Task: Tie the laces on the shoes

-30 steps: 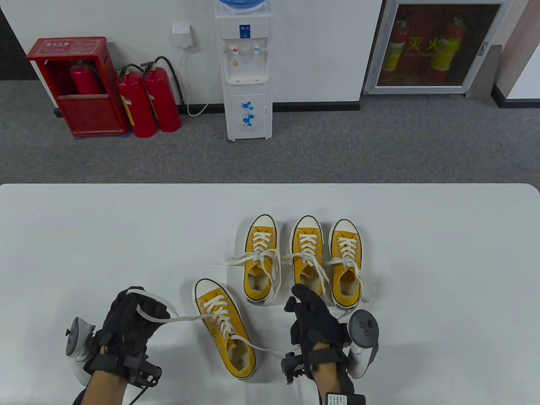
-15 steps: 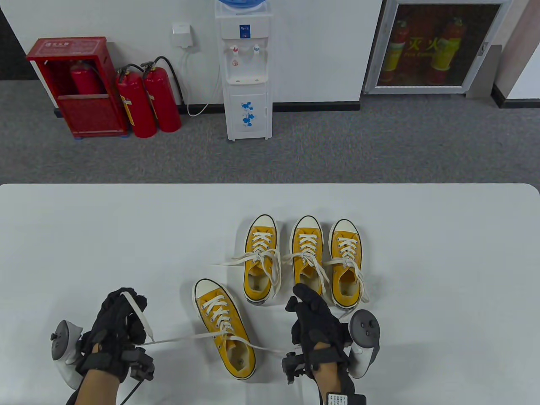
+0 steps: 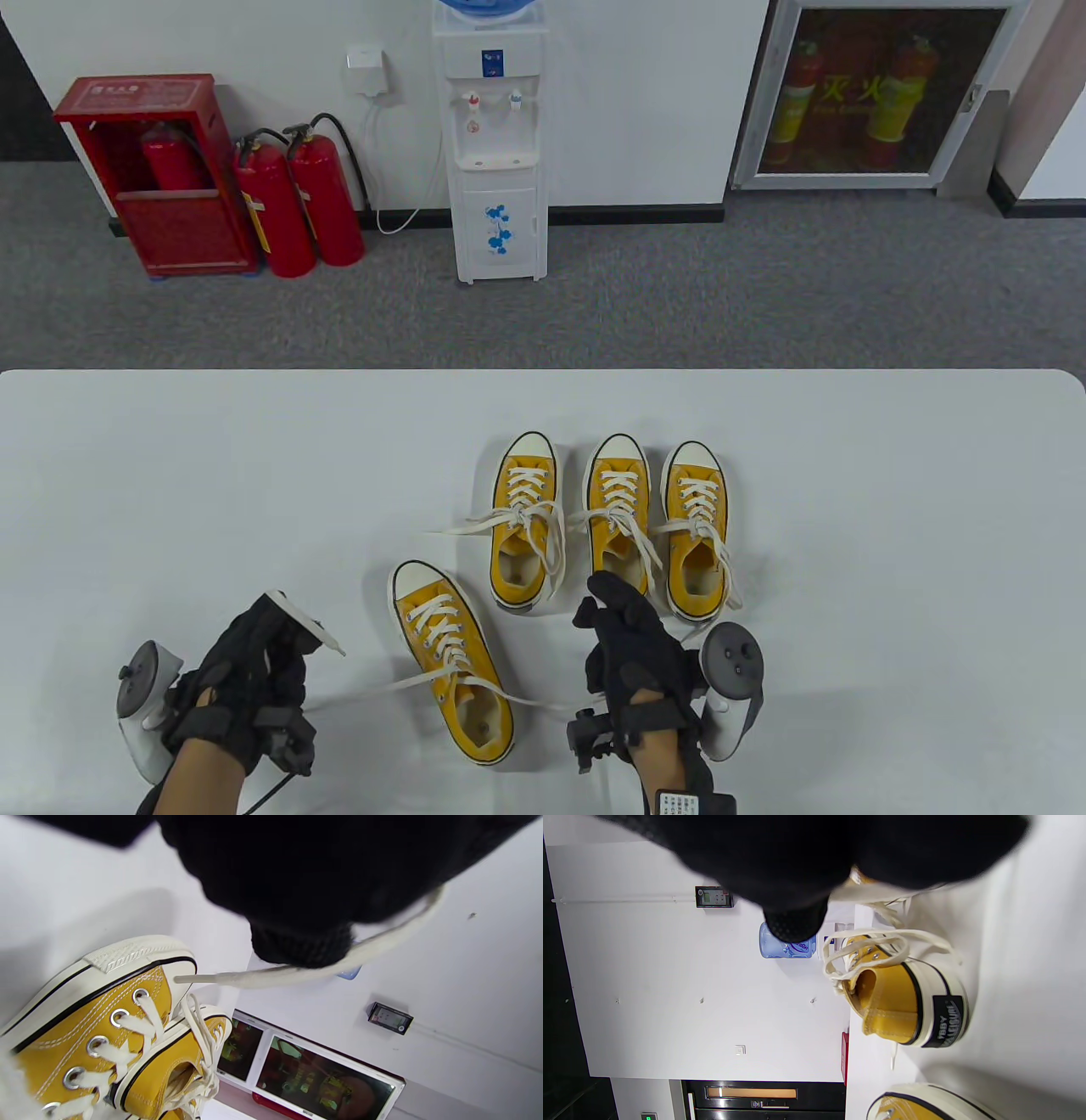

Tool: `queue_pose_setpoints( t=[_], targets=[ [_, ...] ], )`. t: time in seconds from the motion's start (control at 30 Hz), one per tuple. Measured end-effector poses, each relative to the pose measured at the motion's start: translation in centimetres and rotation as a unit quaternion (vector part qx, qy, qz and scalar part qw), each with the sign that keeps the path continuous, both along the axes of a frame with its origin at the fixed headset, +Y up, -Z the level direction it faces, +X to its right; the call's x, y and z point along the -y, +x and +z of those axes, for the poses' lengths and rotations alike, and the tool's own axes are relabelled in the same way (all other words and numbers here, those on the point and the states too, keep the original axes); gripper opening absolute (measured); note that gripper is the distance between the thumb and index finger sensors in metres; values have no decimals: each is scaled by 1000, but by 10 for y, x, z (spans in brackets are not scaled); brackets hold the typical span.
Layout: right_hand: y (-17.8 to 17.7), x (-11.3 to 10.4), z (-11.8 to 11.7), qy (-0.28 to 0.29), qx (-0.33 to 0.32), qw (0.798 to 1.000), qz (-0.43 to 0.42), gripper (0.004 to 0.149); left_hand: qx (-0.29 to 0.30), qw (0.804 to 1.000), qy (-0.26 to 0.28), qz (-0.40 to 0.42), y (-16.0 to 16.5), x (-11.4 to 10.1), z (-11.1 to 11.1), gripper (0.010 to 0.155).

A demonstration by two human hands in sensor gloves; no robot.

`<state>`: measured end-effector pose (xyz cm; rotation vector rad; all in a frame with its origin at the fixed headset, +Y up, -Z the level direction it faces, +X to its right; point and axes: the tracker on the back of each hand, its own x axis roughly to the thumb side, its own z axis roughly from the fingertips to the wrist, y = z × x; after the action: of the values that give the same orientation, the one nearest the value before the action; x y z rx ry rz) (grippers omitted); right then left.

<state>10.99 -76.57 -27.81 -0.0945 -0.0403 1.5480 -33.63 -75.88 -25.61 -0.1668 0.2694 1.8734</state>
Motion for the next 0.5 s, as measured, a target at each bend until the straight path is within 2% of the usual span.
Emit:
queue_pose_setpoints(
  t=[0.07, 0.3, 0.5],
  targets=[
    [-1, 0, 0, 1, -3, 1000, -1, 50, 2, 1000, -7, -7, 2, 1, 0, 35],
    [-9, -3, -1, 20, -47, 999, -11, 49, 79, 997, -19, 1, 19, 7, -4, 50],
    [-28, -12, 1, 61, -122, 991, -5, 49, 178, 984, 26, -3, 44, 8, -7, 63]
  ],
)
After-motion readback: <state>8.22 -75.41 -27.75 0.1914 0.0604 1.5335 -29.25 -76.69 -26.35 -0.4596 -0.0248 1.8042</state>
